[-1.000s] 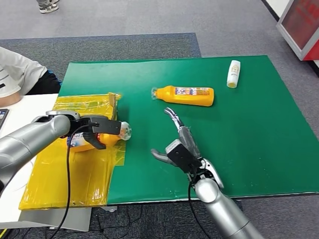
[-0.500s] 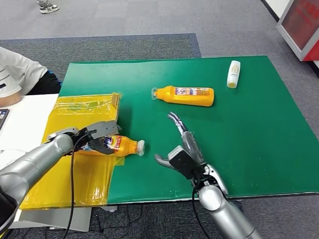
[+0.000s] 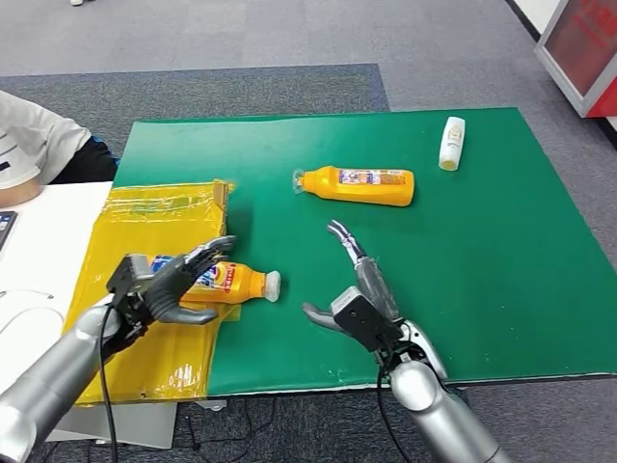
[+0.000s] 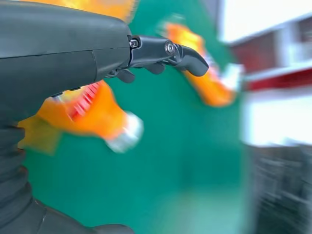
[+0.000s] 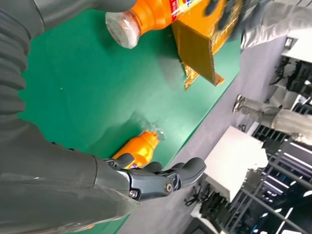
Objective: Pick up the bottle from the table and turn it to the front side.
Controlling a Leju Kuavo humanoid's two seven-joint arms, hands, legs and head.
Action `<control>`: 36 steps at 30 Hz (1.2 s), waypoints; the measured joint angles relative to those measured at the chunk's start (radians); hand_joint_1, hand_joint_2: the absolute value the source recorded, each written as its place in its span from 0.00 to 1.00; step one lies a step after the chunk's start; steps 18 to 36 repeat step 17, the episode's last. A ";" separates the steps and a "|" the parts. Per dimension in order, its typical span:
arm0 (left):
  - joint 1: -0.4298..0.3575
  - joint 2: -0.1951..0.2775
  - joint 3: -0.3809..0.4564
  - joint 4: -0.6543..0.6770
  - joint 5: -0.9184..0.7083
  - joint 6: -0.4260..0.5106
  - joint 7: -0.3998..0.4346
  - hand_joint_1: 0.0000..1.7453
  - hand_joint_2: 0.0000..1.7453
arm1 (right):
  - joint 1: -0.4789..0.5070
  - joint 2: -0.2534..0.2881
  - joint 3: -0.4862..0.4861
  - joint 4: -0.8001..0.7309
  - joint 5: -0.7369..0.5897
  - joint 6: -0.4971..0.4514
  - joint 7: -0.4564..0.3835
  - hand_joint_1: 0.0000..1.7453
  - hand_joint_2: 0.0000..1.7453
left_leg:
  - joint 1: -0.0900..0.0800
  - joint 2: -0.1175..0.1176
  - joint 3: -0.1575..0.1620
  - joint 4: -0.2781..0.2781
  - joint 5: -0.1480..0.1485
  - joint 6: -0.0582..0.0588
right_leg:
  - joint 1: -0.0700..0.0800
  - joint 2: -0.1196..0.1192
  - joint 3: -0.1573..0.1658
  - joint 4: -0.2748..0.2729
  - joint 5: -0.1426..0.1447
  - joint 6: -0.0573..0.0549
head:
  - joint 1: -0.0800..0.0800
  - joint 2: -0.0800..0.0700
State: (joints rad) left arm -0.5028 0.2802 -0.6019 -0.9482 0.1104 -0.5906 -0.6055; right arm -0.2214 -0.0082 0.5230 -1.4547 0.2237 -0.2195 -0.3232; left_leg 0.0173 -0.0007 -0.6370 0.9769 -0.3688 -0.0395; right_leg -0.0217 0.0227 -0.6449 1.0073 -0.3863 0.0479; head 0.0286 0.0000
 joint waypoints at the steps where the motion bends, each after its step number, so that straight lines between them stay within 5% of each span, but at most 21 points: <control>1: 0.038 0.002 0.041 -0.043 0.012 -0.047 -0.029 0.00 1.00 | 0.000 -0.002 0.000 -0.003 -0.001 0.005 -0.005 0.00 1.00 | 0.000 0.000 0.000 0.000 0.000 0.000 | 0.000 0.000 0.000 0.000 0.000 0.000 | 0.000 0.000; 6: 0.198 -0.002 0.198 -0.245 0.026 -0.185 -0.095 0.00 1.00 | 0.004 -0.004 0.000 -0.018 0.004 0.026 -0.027 0.00 1.00 | 0.000 0.000 0.000 0.000 -0.002 0.001 | 0.000 0.000 0.000 0.000 -0.002 0.001 | 0.000 0.000; 15: 0.337 -0.033 0.308 -0.419 -0.022 -0.135 -0.097 0.00 1.00 | 0.027 -0.005 -0.013 -0.041 -0.145 0.185 -0.050 0.00 1.00 | 0.000 0.000 0.000 0.000 -0.002 0.001 | 0.000 0.000 0.001 0.000 -0.002 0.001 | 0.000 0.000; 17: 0.349 -0.041 0.317 -0.433 -0.032 -0.116 -0.097 0.00 1.00 | 0.032 -0.005 -0.022 -0.044 -0.205 0.239 -0.056 0.00 1.00 | 0.000 0.000 0.000 0.000 -0.002 0.001 | 0.000 0.000 0.001 0.000 -0.002 0.001 | 0.000 0.000; 36: 0.349 -0.041 0.317 -0.433 -0.032 -0.116 -0.097 0.00 1.00 | 0.032 -0.005 -0.022 -0.044 -0.205 0.239 -0.056 0.00 1.00 | 0.000 0.000 0.000 0.000 -0.002 0.001 | 0.000 0.000 0.001 0.000 -0.002 0.001 | 0.000 0.000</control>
